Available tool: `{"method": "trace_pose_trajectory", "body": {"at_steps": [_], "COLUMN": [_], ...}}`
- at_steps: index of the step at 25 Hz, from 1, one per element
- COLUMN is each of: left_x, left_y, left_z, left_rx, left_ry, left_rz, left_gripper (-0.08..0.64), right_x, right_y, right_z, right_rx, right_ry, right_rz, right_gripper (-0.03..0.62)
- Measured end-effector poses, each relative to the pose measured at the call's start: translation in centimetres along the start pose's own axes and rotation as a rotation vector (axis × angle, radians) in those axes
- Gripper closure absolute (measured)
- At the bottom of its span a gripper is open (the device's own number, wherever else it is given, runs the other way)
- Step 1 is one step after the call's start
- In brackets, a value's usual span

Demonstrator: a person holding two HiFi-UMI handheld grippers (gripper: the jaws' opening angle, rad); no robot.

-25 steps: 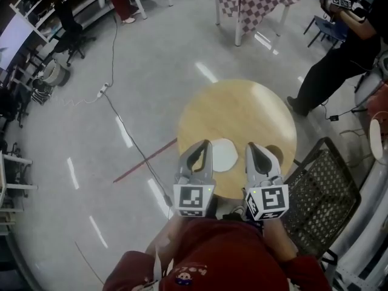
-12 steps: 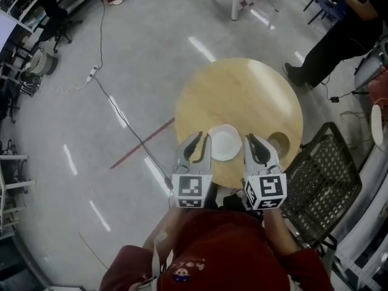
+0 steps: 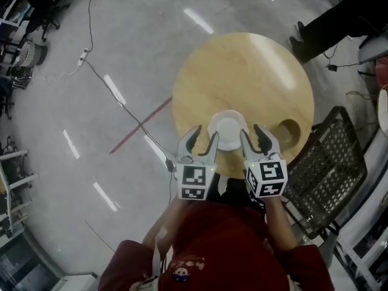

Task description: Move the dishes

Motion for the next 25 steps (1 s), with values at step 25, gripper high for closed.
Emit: {"method": "trace_pose_trajectory", "body": {"at_steps": [25], "left_x": [7.1], "left_y": [-7.3], "left_z": [1.7], "left_rx": [-0.021], "left_ry": [-0.083], "left_rz": [-0.306], "left_gripper": [0.311], "right_x": [4.8], "right_y": [-9.0], "right_z": [4.5], "right_rx": [0.219], "right_ry": [-0.084], "right_rz": [-0.302], "right_gripper": [0.414]}}
Point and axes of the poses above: the fingertips, and each gripper's own axes: x forward along the fingers, z to its right, y out of its top, the point moved 10 cm from there along -x, backward along the fingers, and after that the axes turned 7 degrees about y, right-handed, at the moved point
